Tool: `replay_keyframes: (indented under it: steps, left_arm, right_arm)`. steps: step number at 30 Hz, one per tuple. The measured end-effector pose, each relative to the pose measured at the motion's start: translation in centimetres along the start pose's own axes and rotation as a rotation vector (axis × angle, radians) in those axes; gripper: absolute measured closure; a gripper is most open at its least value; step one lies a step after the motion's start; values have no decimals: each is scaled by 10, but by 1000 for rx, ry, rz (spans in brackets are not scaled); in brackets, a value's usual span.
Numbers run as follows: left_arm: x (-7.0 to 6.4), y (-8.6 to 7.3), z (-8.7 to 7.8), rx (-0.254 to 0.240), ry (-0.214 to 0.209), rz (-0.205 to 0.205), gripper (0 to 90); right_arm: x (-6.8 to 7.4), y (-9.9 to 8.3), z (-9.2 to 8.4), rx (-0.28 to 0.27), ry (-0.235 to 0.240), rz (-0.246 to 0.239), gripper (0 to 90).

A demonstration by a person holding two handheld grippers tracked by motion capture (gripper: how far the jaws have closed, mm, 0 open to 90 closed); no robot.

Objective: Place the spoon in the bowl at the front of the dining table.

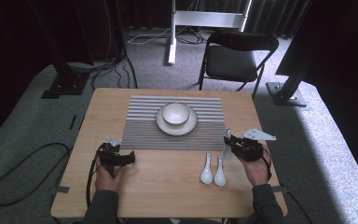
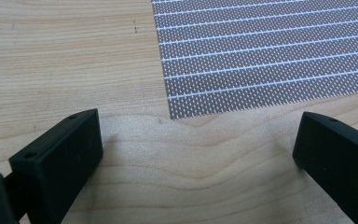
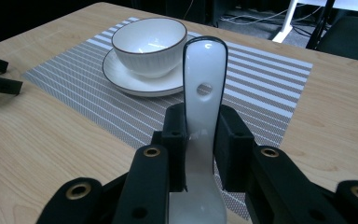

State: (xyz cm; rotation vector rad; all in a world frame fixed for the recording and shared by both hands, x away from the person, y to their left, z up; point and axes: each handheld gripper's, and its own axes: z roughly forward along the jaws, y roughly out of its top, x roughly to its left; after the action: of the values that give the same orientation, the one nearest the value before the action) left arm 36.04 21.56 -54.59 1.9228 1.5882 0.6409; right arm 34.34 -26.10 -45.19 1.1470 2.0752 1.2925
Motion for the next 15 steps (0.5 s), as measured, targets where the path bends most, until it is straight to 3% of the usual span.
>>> replay_keyframes:
  steps: [15]
  left_arm:
    - [0,0,0,1,2,1,17]
  right_arm:
    - [0,12,7,-8,7,-8,756]
